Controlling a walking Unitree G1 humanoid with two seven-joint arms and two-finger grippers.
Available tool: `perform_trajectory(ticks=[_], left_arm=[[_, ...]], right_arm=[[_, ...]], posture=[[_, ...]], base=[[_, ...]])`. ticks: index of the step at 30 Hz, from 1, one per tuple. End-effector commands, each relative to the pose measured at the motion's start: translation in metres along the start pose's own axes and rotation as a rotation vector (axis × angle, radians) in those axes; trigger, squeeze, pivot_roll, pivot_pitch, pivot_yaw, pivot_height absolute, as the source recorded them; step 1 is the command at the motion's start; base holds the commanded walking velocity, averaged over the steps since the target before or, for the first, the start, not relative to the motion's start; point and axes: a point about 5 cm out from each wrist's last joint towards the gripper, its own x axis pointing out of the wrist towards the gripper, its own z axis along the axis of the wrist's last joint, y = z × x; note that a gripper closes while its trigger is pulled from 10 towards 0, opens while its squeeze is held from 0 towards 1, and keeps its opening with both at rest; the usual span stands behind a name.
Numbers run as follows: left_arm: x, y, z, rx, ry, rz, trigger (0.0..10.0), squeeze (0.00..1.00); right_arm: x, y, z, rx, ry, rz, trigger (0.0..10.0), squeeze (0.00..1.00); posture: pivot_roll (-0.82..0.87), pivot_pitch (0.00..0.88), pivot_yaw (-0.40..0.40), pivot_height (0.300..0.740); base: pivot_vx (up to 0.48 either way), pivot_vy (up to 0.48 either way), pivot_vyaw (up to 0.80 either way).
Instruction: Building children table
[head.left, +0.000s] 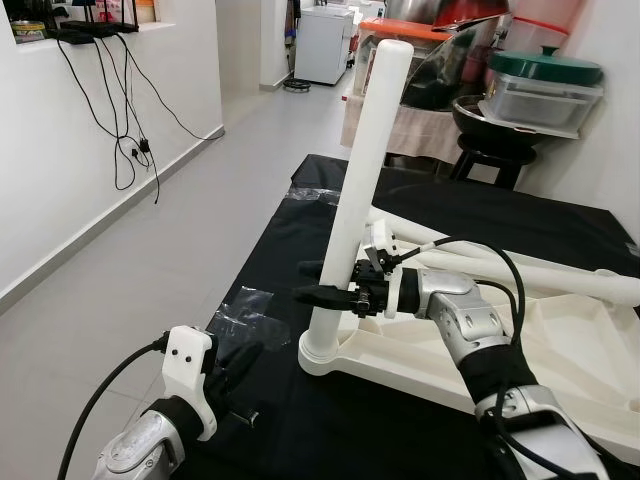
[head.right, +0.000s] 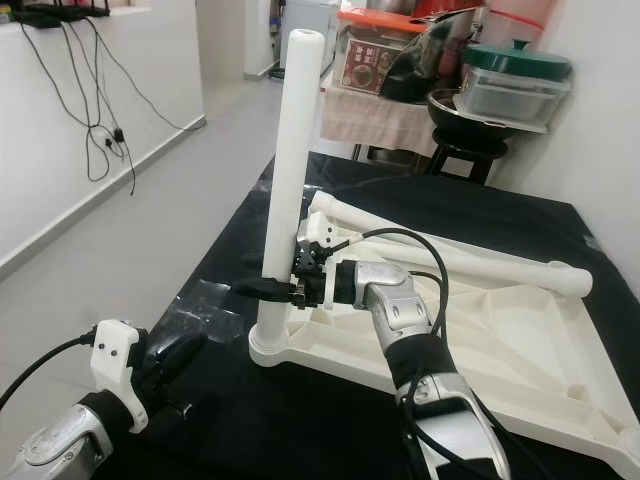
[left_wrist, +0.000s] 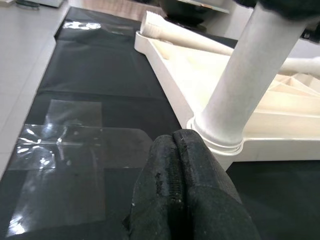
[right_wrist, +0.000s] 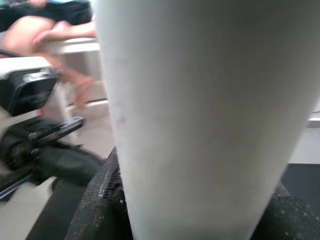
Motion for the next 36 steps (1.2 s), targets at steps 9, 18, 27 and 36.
perform_trajectory(ticks=[9,18,27,36], left_arm=[[-0.005,0.001,-0.002,-0.002,0.014,-0.003,10.0,0.00],[-0.001,0.003,-0.002,0.000,0.011,0.006,10.0,0.00],[0.001,0.004,-0.002,-0.003,0.010,0.001,10.0,0.00],[0.001,0.003,-0.002,-0.001,0.009,0.004,10.0,0.00]], right_arm=[[0.009,0.038,-0.063,0.127,0.093,-0.798,0.0,0.00],[0.029,0.037,-0.059,0.162,0.065,-0.589,10.0,1.00],[0.035,0.028,-0.018,0.048,-0.004,-0.234,10.0,0.36],[0.024,0.013,0.004,-0.018,0.036,0.103,10.0,0.00]], posture=[[0.09,0.000,-0.103,0.740],[0.10,0.000,-0.104,0.740],[0.11,0.000,-0.104,0.740],[0.12,0.000,-0.109,0.740]], base=[[0.000,0.000,0.00],[0.000,0.000,0.00],[0.000,0.000,0.00],[0.000,0.000,0.00]])
